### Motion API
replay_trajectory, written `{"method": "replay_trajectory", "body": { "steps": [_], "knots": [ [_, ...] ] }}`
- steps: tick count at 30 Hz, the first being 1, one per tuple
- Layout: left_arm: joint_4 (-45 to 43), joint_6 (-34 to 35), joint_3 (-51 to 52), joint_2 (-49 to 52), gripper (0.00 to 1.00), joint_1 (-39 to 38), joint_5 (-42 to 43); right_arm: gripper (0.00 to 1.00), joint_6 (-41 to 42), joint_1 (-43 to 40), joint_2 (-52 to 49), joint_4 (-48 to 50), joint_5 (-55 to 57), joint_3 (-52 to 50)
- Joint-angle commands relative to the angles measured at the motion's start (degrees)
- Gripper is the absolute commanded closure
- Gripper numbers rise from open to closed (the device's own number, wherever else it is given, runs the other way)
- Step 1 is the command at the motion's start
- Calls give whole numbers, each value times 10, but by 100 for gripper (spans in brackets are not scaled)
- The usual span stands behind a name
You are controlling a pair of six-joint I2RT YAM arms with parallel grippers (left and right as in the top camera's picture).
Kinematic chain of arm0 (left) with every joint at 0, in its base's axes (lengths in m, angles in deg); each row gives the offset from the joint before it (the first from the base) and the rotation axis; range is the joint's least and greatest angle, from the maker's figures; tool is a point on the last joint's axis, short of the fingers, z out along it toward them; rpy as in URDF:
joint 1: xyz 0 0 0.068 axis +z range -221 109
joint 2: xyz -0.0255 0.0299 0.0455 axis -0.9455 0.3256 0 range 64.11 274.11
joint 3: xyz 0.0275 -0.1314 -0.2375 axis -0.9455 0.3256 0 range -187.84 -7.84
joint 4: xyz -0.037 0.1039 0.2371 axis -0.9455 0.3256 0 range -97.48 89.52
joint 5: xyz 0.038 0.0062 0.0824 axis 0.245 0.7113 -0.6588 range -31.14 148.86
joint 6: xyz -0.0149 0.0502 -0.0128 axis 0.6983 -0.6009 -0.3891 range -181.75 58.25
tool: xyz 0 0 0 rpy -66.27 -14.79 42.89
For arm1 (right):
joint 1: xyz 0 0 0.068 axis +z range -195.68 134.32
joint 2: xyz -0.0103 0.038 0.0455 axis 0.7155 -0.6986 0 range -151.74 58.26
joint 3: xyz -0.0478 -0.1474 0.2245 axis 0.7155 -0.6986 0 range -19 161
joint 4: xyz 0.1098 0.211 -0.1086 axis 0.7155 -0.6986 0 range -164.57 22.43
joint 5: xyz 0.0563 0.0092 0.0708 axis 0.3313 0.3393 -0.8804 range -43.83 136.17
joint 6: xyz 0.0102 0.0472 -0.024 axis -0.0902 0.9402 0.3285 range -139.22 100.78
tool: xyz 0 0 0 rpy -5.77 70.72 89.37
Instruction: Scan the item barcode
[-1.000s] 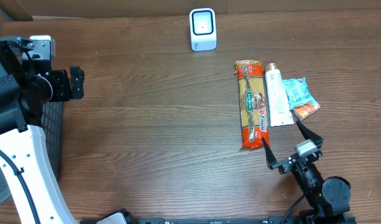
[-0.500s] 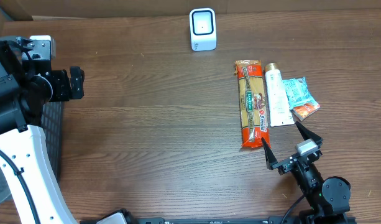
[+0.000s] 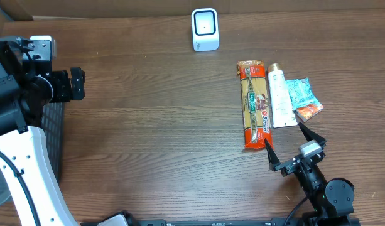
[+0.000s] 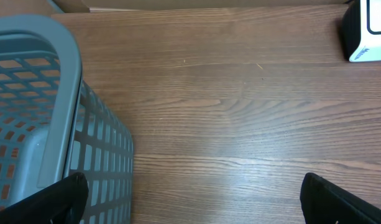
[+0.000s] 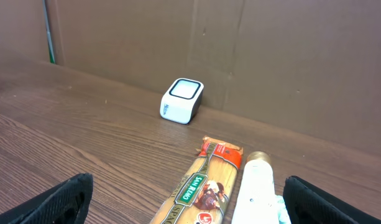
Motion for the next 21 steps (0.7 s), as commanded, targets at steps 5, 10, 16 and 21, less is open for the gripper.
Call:
{"method": "replay_trajectory", "body": {
  "steps": [5,10,16,21],
  "knots": [
    [-2,-10,-8,-2,0,0,5,0,4,-2,7,2,0,-6],
    [4,-5,-5,-41,0,-14,-7,0,4,-2,7,2,0,-6],
    [-117,87,118,-164,0,-87,-2,0,4,-2,7,2,0,-6],
    [-296,170,310,-284,0,-131,-2,0,4,-2,7,2,0,-6]
  ]
}}
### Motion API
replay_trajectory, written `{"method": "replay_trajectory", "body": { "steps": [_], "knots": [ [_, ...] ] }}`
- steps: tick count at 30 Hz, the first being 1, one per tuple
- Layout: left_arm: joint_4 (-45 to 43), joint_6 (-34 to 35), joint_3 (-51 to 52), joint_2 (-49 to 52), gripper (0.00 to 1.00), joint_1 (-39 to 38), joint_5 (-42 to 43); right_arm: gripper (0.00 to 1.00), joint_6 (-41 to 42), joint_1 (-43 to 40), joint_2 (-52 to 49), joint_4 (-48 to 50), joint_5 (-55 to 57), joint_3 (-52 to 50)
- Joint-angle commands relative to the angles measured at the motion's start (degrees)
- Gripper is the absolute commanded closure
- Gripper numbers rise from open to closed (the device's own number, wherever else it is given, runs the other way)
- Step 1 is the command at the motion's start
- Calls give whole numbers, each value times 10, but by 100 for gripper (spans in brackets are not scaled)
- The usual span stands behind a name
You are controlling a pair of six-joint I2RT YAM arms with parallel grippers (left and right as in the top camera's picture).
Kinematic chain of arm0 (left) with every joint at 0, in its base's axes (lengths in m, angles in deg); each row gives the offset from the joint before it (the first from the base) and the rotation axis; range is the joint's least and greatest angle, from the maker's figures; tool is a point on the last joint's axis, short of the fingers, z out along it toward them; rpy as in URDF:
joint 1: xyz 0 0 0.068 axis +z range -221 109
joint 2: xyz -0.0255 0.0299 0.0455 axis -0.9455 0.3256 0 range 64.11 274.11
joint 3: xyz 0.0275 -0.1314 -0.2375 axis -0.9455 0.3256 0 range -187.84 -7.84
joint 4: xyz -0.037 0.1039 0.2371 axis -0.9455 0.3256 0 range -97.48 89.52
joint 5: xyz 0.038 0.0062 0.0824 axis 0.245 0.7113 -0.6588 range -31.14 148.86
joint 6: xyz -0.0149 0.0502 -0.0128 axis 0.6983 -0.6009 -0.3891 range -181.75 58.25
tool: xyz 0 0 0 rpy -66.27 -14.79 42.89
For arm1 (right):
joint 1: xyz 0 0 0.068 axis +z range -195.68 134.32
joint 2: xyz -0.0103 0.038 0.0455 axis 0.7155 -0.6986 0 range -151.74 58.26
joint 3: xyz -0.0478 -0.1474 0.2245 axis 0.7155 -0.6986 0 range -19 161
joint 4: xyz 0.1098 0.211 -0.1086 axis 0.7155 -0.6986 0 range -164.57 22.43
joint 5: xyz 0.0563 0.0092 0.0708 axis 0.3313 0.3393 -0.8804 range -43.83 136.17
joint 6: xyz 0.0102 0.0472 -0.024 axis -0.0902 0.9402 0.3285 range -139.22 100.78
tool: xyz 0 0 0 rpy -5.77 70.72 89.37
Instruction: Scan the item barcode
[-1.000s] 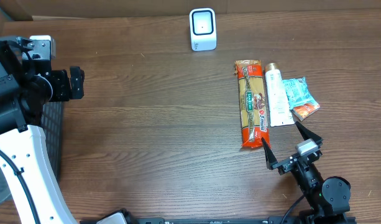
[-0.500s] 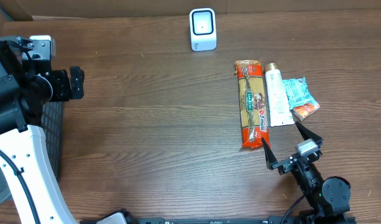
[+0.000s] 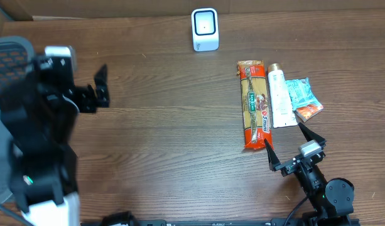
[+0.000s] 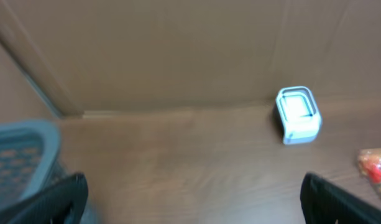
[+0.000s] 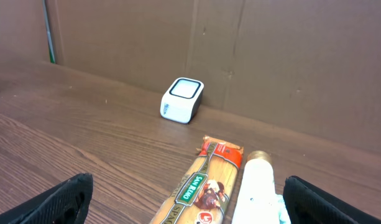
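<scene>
A white barcode scanner [image 3: 205, 29] stands at the table's far edge, also in the left wrist view [image 4: 298, 114] and right wrist view [image 5: 183, 100]. A spaghetti pack [image 3: 252, 105], a white tube [image 3: 280, 96] and a blue-green sachet [image 3: 303, 95] lie side by side at the right. My right gripper [image 3: 294, 147] is open just in front of them, nothing between its fingers; pasta [image 5: 206, 186] and tube [image 5: 255, 190] lie ahead of it. My left gripper [image 3: 99, 86] is open and empty at the left, raised and facing the scanner.
A grey slatted basket [image 3: 4, 56] stands at the left edge, its rim [image 4: 22, 134] low in the left wrist view. A brown cardboard wall [image 5: 240, 56] backs the table. Bare wood lies between the two arms.
My left arm has moved right and lifted its view from the basket and tabletop to the back wall and scanner. The right arm and all items have stayed put.
</scene>
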Motion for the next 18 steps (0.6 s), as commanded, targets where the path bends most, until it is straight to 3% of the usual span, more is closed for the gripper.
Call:
{"method": "replay_trajectory", "body": {
  "steps": [1,11,18],
  "knots": [
    [-71,77,139,-77,0,-26,-1,0,3,-2,7,3,0,-6],
    [-343,106,498,-315,0,-51,-5,0,2,-2,7,3,0,-6],
    [-392,106,637,-428,0,-92,-106,0,3,-2,7,3,0,-6]
  ]
}}
